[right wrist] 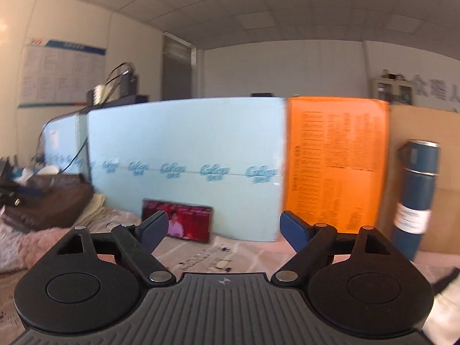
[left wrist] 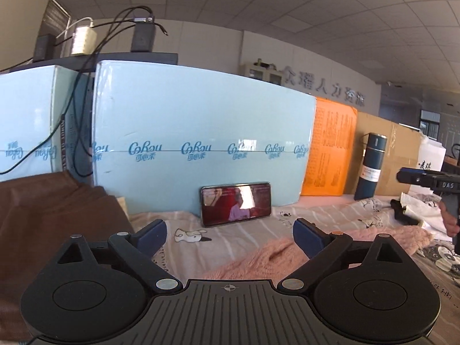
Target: Fold clothes
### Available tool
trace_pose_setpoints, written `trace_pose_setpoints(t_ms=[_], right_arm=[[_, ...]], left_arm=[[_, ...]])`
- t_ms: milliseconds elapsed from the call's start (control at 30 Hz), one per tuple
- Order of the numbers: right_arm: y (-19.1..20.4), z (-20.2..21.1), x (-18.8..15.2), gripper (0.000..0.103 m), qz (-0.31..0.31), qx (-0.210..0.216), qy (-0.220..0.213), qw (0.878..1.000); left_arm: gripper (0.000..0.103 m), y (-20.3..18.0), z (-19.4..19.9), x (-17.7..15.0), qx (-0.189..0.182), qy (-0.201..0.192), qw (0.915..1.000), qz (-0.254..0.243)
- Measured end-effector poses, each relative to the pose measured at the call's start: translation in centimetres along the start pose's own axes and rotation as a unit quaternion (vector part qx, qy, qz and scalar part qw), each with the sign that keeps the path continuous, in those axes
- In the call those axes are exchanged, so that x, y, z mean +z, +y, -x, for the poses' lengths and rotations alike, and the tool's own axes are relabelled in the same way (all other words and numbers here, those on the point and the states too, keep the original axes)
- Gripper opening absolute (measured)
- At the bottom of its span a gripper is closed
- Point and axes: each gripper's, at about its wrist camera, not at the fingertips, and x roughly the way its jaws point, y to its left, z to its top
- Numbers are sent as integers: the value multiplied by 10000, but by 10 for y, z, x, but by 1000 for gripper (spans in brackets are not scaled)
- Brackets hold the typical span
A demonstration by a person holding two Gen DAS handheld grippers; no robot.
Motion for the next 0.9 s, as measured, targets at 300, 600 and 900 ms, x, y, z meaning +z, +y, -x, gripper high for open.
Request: trace_pose_setpoints(t_ms=[300,600,900], right_arm=[[-59,63,-51,82,-1712,-2123,699,9595],[-69,34,-81,25,-1477,-2884,1285,9373],[-66,17,-51,6,-863,-3119,558,9445]], left_arm=[[97,-39,-34,-18,-1366,834,9859,-484],[96,-38,-90,-34,-544,1226,9888,-651],[97,-36,-97,-37,-282,1149,9908,-655]])
